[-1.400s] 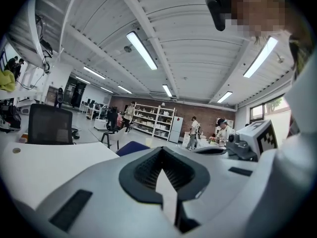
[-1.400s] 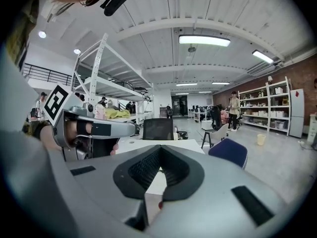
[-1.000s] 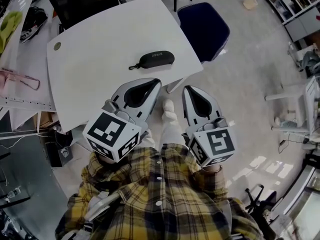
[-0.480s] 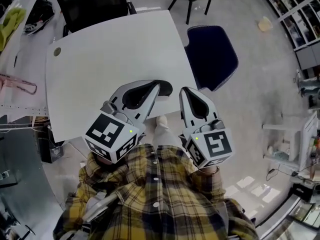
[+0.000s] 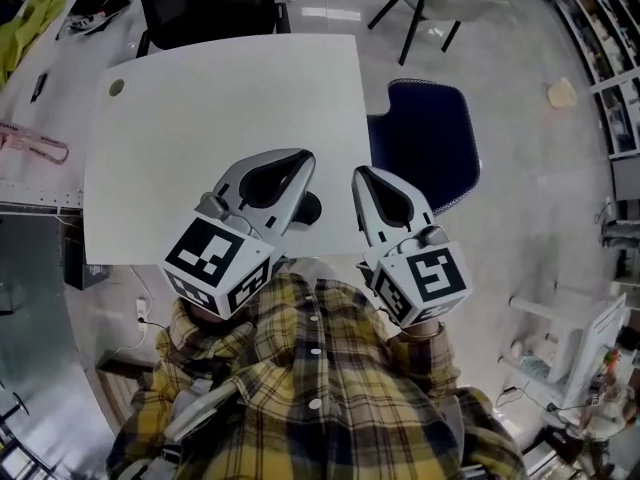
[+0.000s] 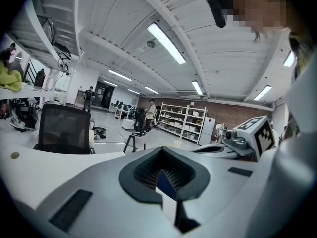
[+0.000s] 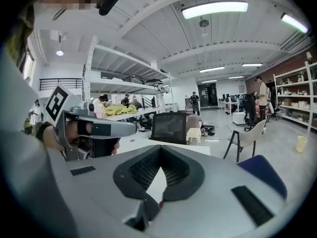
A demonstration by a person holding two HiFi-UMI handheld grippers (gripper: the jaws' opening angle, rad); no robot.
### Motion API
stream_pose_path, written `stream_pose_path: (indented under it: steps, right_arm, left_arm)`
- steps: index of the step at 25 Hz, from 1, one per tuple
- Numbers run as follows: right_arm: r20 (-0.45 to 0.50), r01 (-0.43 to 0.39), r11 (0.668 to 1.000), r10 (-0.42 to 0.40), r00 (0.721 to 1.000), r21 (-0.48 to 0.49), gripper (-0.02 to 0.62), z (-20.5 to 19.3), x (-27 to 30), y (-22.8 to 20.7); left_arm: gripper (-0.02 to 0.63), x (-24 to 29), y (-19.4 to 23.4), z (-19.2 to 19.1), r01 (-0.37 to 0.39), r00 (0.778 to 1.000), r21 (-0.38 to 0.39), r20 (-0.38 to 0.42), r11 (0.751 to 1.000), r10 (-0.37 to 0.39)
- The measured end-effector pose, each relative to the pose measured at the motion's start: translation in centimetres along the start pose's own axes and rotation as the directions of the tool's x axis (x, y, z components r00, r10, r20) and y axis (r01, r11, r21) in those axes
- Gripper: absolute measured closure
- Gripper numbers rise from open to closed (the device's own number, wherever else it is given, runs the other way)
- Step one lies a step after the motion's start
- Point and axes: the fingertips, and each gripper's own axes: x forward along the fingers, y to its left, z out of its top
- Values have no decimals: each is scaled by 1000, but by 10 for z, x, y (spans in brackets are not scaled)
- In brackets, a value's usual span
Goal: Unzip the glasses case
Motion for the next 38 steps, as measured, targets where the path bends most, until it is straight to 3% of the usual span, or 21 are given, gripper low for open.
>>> stream_pose_path:
  steps: [6, 14, 21, 29, 33, 38]
  right_arm:
    - [-18, -93, 996, 93, 996, -3, 597, -13, 19, -5]
    - [-117, -104, 993, 111, 987, 62, 597, -51, 30, -7]
    - [-217, -117, 985, 143, 966, 126, 597, -100, 37, -1]
    - [-303, -117, 966, 186, 935, 232, 597, -147, 35, -1]
    - [-344, -120, 958, 209, 916, 261, 597, -169, 32, 1]
    - [-390, -126, 951, 234, 891, 282, 597, -191, 30, 8]
  left_arm:
    - [598, 10, 15, -16, -40, 997, -15, -60, 999, 39]
    - [597, 7, 41, -48, -79, 981, 15, -179, 997, 80]
    - [595, 10, 47, -91, -8, 948, 69, -317, 998, 30]
    - [519, 16, 38, -152, 182, 862, 172, -501, 968, -73]
    - [493, 16, 37, -190, 269, 795, 193, -598, 944, -105]
    - [440, 14, 39, -223, 385, 704, 226, -699, 895, -127]
